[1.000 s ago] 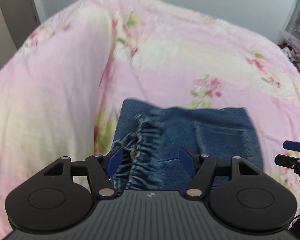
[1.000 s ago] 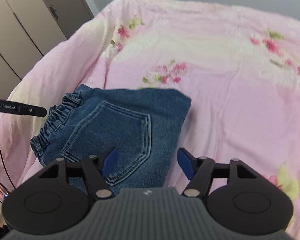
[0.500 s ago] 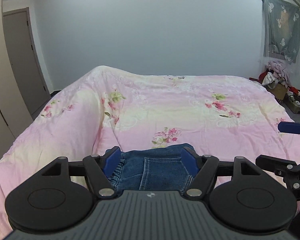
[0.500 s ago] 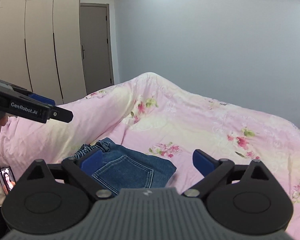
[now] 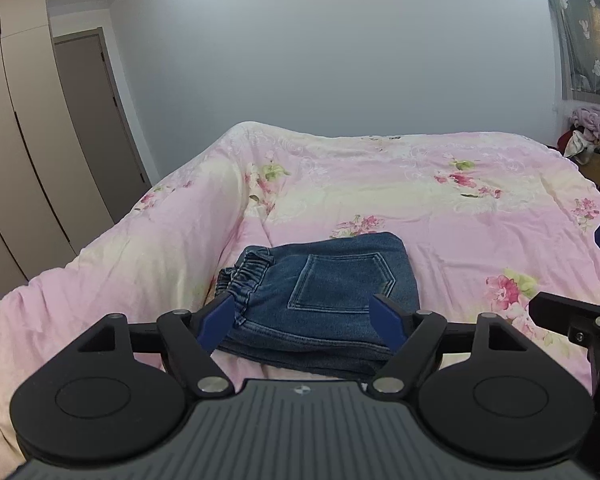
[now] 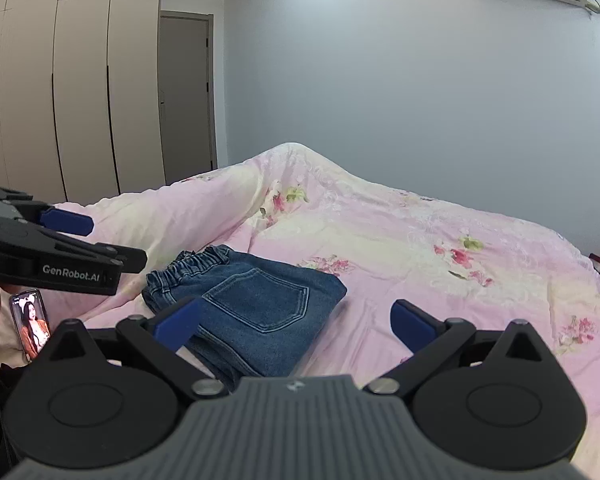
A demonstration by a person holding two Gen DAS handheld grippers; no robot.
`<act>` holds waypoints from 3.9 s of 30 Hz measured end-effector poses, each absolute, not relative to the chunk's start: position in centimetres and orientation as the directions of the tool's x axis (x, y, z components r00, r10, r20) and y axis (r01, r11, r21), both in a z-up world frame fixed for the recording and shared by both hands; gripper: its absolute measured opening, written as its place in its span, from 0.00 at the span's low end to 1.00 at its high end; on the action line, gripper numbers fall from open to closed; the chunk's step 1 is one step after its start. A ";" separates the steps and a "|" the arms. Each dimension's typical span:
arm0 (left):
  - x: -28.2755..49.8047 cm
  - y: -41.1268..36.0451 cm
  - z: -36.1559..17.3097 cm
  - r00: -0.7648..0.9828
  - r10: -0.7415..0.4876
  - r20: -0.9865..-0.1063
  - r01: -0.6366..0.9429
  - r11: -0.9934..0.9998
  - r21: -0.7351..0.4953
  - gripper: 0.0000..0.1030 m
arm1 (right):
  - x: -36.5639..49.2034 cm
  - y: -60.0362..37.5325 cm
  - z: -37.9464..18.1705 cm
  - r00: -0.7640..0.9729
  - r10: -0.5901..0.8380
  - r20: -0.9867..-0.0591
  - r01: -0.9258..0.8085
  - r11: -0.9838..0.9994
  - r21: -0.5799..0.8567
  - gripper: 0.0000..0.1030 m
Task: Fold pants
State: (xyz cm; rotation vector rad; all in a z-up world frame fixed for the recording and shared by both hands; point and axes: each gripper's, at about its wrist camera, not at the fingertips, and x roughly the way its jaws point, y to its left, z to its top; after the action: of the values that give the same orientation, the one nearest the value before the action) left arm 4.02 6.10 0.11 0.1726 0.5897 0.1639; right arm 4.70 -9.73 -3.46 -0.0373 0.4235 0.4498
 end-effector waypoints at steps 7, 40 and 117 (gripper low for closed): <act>3.1 7.5 -3.2 0.792 0.200 -0.577 -0.133 0.979 0.157 0.88 | 4.5 -8.2 -5.5 0.803 0.385 -0.456 -0.418 0.908 0.031 0.95; 4.6 8.4 -5.4 0.731 0.177 -0.659 -0.111 0.984 0.140 0.89 | 6.5 -6.0 -8.7 0.747 0.367 -0.555 -0.377 0.921 0.101 0.95; 4.3 7.7 -3.8 0.747 0.175 -0.641 -0.095 0.983 0.158 0.89 | 5.3 -6.4 -7.6 0.761 0.385 -0.522 -0.407 0.910 0.077 0.95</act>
State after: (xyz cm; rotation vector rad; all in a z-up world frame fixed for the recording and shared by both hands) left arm 4.33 7.70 -3.84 0.1184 0.7127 0.1482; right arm 5.28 -6.45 -7.65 -0.0415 0.5594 0.4307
